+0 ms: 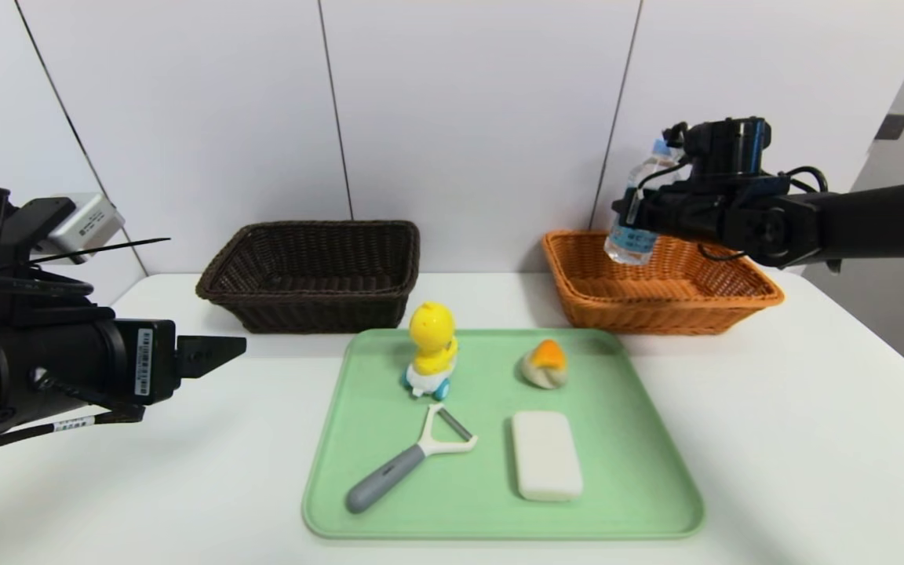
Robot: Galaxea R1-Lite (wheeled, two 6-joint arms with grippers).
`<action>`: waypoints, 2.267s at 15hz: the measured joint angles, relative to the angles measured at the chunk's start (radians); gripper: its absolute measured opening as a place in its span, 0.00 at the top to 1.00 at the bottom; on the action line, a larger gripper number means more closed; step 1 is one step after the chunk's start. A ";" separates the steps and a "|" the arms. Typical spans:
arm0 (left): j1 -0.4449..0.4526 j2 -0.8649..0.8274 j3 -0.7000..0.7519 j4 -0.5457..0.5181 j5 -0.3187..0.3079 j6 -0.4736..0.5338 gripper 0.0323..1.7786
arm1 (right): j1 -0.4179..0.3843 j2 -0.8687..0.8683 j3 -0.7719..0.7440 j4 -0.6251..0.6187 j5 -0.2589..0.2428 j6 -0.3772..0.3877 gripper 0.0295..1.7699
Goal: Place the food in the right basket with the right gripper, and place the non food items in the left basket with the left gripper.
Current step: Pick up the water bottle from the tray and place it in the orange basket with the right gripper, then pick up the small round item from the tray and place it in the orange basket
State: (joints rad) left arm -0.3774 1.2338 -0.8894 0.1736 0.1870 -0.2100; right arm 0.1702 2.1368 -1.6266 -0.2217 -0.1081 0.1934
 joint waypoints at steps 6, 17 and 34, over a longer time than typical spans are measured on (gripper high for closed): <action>0.000 -0.013 0.003 0.002 0.000 -0.004 0.05 | -0.006 0.070 -0.004 0.001 0.006 0.001 0.53; 0.000 -0.015 0.010 0.002 0.002 -0.008 0.05 | -0.010 0.091 -0.002 0.007 0.008 -0.010 0.25; -0.001 -0.047 -0.006 0.008 0.010 -0.004 0.05 | 0.174 -0.345 -0.292 0.981 0.061 0.064 0.06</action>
State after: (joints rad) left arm -0.3781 1.1872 -0.8951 0.1813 0.1970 -0.2145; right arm 0.3443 1.7919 -1.9189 0.7589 -0.0466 0.2572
